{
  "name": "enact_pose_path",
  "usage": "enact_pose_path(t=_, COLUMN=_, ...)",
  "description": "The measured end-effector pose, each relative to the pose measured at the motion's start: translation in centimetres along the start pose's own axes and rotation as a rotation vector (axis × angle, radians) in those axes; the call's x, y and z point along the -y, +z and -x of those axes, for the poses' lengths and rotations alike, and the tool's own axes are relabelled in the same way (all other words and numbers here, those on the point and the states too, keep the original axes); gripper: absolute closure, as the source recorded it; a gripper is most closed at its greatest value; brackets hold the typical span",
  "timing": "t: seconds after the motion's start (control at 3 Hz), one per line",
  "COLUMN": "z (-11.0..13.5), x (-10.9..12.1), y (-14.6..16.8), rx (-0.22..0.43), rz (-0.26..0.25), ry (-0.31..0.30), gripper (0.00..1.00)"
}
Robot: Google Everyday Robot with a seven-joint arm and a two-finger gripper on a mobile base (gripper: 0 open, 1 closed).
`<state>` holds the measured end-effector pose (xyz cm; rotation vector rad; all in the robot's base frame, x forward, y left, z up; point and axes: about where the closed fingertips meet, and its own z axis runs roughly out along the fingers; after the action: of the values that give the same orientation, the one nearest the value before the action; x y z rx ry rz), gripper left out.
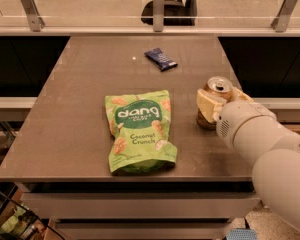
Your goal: Move orange can near green rice chip bag
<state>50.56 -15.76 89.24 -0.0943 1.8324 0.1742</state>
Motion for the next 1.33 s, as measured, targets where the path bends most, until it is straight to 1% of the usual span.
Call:
enact_pose_path(t=1.0, z=0.23, x=-0.19, y=-0.07, rx=0.003, rz=0.002, ry=-0.003, gripper=0.12)
enact_pose_path(t=1.33, z=0.31, x=-0.27, y=-0.09, rx=0.004, rz=0.002, ry=-0.004, gripper=0.0)
